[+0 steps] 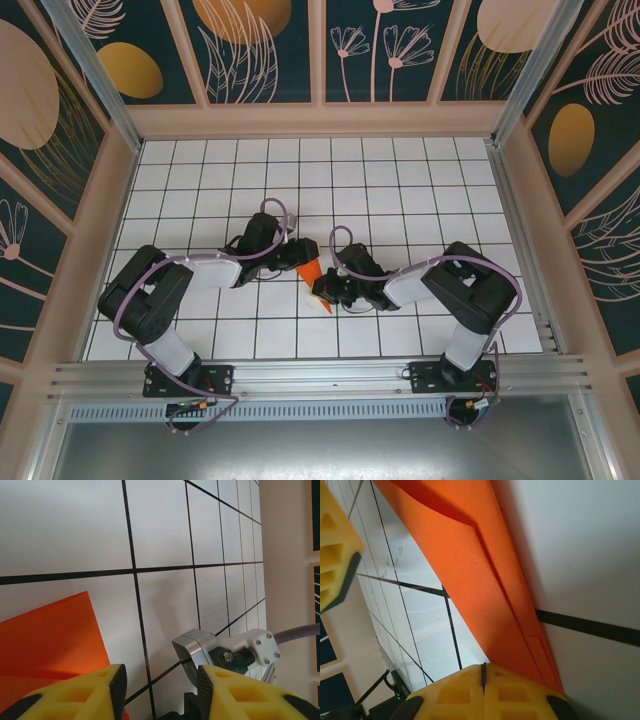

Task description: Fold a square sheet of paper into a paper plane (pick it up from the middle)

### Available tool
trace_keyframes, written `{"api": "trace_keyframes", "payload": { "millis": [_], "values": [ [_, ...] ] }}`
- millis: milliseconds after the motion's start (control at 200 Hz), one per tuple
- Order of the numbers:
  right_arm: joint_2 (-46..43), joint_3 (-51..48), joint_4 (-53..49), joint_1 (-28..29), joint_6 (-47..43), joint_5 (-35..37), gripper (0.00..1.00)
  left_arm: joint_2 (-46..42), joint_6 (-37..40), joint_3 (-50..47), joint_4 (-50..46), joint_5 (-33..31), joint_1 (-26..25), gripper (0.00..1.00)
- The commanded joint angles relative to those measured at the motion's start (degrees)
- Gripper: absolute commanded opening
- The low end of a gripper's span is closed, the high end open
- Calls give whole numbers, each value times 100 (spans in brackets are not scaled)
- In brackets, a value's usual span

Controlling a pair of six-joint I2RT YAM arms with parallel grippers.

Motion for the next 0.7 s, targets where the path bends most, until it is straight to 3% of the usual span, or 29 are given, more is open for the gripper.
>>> {"api": "trace_keyframes", "payload": {
  "millis": [0,195,495,696],
  "values": [
    [147,-48,-240,45,57,290,1,194,-176,-9,370,177,-87,44],
    [132,5,-290,44,22,300,1,393,-192,-122,489,121,-121,43],
    [40,58,-378,56,-61,357,1,891,-312,-175,265,-327,-119,21],
    [-113,189,-466,55,-190,340,2,1020,-214,-176,-287,-818,-109,16]
  ]
}}
